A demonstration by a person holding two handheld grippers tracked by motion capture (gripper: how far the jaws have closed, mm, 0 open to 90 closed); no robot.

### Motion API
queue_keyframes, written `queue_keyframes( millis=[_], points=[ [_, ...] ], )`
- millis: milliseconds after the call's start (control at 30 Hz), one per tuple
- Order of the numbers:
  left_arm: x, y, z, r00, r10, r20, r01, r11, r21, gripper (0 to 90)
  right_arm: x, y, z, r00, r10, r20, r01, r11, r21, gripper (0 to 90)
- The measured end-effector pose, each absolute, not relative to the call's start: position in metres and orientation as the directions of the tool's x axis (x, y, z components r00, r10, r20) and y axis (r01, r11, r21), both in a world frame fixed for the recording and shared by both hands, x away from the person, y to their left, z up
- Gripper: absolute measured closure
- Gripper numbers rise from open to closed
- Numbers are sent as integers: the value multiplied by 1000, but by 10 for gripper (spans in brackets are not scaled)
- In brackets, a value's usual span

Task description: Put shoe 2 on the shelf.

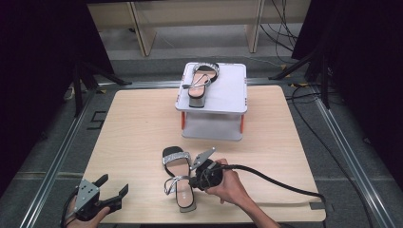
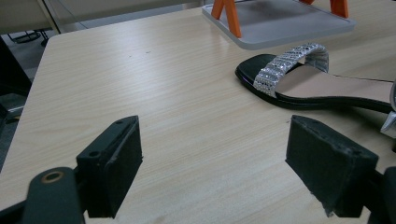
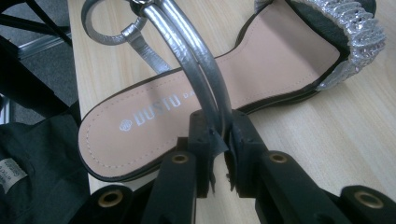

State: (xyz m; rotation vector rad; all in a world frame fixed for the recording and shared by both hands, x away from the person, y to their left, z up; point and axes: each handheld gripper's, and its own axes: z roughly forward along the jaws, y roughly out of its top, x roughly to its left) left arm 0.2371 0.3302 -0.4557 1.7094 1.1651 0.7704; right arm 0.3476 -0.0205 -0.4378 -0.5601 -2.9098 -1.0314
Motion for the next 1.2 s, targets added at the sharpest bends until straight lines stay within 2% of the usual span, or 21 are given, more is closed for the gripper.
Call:
queue_keyframes(
  millis=[167, 300, 467, 633, 1167, 1200],
  points=[
    [238, 329, -455, 367, 930, 14, 365, -158, 917, 179, 348, -26, -427, -935, 341, 101, 326, 709, 625, 828],
    [238, 330, -456, 360, 933, 10, 364, -151, 919, 178, 346, -34, -411, -927, 351, 131, 347, 669, 657, 836],
    [238, 331, -456, 356, 935, 8, 368, -148, 918, 178, 353, -43, -392, -925, 366, 103, 334, 652, 681, 848],
    [238, 330, -456, 357, 934, 11, 367, -151, 918, 179, 358, -42, -354, -942, 333, 43, 272, 683, 678, 872],
    [238, 331, -456, 355, 935, 4, 371, -145, 917, 179, 359, -56, -279, -937, 350, -14, 249, 692, 677, 876],
    [238, 332, -455, 351, 936, 10, 379, -152, 913, 179, 360, -60, -266, -944, 325, -56, 200, 700, 686, 877]
  ],
)
